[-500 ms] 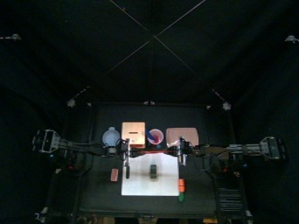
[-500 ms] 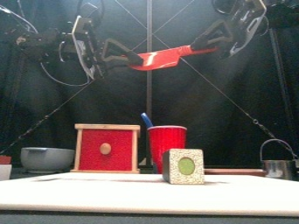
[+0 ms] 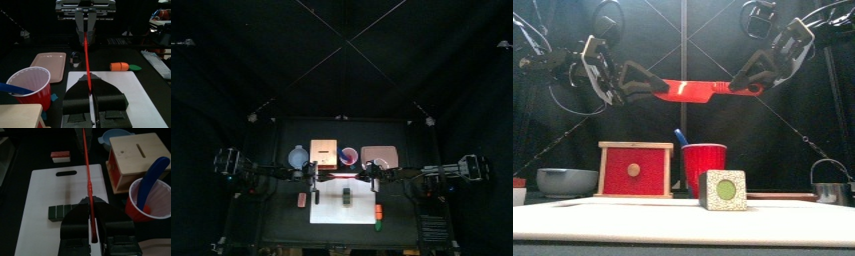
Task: Cut the sushi into 4 pieces with the knife
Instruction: Cut the sushi into 4 pieces
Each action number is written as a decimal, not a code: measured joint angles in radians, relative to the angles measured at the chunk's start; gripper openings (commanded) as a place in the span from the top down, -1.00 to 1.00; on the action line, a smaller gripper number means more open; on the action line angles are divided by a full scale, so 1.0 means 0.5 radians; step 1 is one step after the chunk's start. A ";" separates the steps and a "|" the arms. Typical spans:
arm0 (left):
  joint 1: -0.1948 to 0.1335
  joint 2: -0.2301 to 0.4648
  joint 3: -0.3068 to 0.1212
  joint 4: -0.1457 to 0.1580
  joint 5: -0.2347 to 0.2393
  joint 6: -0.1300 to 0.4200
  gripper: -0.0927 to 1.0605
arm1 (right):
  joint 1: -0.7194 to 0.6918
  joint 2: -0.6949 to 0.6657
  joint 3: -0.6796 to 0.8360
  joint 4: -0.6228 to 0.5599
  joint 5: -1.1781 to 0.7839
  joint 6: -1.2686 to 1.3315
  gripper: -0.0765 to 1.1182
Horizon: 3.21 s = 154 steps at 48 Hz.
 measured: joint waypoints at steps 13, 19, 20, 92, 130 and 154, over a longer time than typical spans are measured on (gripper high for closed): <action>-0.144 0.270 -0.028 -0.135 -0.110 0.114 0.74 | 0.089 0.141 0.012 0.049 0.006 0.000 0.72; -0.193 0.328 -0.046 -0.196 -0.110 0.178 0.74 | 0.117 0.209 0.015 0.074 0.003 0.000 0.72; -0.202 0.331 -0.046 -0.199 -0.110 0.181 0.74 | 0.123 0.221 0.018 0.080 0.006 0.000 0.72; -0.313 0.601 -0.215 -0.374 0.018 0.187 0.75 | 0.172 0.414 0.031 0.147 0.080 -0.009 0.72; -0.322 0.669 -0.249 -0.515 0.215 0.193 0.75 | 0.169 0.583 -0.012 0.150 0.089 -0.006 0.72; -0.325 0.801 -0.279 -0.681 0.276 0.190 0.75 | 0.166 0.742 -0.040 0.163 0.083 -0.006 0.72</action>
